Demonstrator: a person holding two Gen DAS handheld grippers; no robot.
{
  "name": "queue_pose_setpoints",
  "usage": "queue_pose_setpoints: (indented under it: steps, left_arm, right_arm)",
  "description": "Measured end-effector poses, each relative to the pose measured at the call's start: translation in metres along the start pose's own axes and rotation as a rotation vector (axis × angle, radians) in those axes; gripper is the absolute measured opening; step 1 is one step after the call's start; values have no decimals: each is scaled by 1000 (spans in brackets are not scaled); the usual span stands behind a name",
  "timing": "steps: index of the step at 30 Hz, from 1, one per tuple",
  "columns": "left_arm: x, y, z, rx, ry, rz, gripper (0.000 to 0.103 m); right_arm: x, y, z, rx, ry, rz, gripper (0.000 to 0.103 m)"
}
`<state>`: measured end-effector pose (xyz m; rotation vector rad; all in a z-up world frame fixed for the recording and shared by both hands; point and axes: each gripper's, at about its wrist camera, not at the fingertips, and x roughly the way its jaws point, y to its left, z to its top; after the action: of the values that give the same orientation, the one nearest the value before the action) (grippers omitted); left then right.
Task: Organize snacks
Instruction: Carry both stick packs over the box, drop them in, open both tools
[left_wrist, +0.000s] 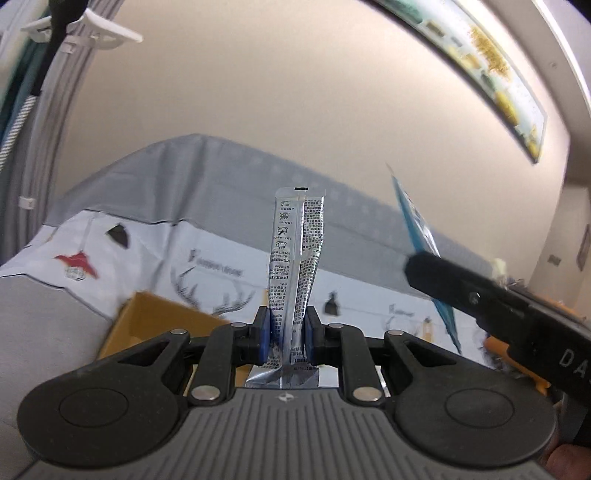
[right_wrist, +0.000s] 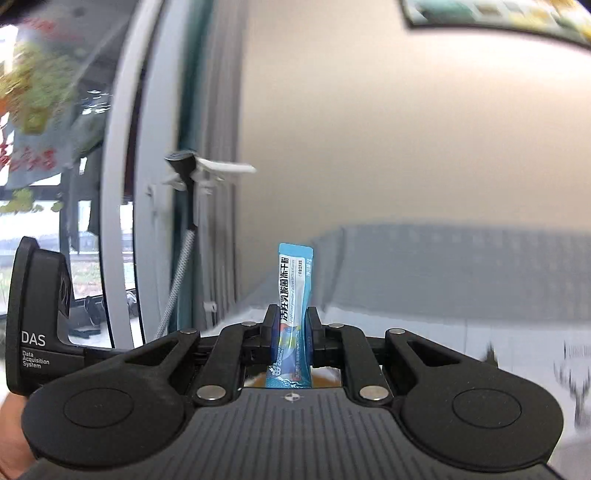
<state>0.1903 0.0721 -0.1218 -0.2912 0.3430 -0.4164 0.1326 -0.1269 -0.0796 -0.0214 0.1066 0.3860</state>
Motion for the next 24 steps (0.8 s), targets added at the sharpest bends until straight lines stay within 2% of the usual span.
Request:
queue_pose_setpoints:
  steps: [3, 6, 13, 14, 16, 20, 24]
  left_arm:
    - [17, 16, -6, -6, 80, 92, 20]
    - [35, 33, -16, -14, 146, 146, 20]
    - [77, 77, -55, -25, 293, 256, 21]
    - [80, 79, -62, -12, 313, 295, 21]
    - [94, 84, -75, 56, 361, 356, 21]
    - [117, 94, -98, 103, 490, 370, 21]
    - [116, 99, -101, 91, 490, 364, 21]
  right_arm:
    - [29, 4, -10, 20, 52, 49, 15]
    - [50, 0, -24, 76, 112, 66, 15]
    - [102, -9, -75, 184, 332, 75, 15]
    - [113, -9, -85, 190, 389, 84, 15]
    - [127, -7, -102, 196, 448, 66, 15]
    - [154, -1, -130, 205, 568, 50, 15]
    - [170, -4, -155, 245, 669, 48, 15]
